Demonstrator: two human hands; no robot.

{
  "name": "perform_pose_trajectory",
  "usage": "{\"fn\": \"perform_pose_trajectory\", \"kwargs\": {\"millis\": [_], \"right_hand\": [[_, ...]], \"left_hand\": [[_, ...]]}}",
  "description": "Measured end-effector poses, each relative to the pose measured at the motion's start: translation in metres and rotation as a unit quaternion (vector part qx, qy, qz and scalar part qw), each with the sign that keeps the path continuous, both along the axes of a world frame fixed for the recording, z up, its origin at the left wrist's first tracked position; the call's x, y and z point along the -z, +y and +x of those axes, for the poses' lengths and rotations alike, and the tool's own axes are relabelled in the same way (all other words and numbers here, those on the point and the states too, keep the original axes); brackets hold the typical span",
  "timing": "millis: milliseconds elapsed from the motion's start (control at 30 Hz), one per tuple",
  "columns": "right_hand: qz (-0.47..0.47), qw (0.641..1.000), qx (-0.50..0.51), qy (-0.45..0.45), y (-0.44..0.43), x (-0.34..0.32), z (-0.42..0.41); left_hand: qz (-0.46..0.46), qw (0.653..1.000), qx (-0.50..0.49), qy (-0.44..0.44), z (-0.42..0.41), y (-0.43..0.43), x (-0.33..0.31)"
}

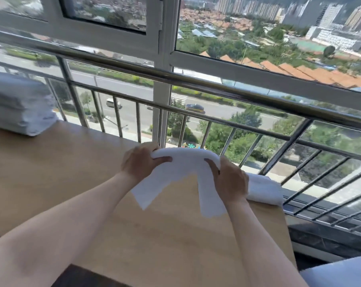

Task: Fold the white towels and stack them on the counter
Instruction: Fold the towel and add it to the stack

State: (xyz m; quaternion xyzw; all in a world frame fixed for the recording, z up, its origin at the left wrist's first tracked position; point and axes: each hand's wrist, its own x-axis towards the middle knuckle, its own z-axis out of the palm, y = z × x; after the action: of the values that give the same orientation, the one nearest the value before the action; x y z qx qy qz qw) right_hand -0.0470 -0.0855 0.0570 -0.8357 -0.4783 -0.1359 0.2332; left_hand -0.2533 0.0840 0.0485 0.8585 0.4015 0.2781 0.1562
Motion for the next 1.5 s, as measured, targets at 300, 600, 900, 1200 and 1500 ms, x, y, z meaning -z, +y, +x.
{"fn": "perform_pose_trajectory", "kwargs": {"millis": [300, 600, 900, 1200, 1500], "right_hand": [[-0.003, 1.0, -0.011, 0.003, 0.06, -0.015, -0.117], [0.0, 0.999, -0.021, 0.034, 0.182, -0.012, -0.262], [0.032, 0.998, -0.053, 0.034, 0.31, -0.022, -0.354], [0.095, 0.992, -0.064, 0.045, 0.473, -0.045, -0.396], [0.119, 0.99, -0.069, 0.006, 0.58, -0.092, -0.426]], "left_hand": [[-0.021, 0.998, -0.039, -0.053, -0.113, 0.052, 0.0], [-0.046, 0.996, -0.052, -0.057, -0.264, 0.155, -0.003], [0.018, 0.994, -0.091, -0.058, -0.371, 0.262, -0.022], [0.05, 0.993, -0.089, -0.055, -0.418, 0.415, -0.057], [0.18, 0.98, -0.07, -0.049, -0.462, 0.534, -0.108]]}}
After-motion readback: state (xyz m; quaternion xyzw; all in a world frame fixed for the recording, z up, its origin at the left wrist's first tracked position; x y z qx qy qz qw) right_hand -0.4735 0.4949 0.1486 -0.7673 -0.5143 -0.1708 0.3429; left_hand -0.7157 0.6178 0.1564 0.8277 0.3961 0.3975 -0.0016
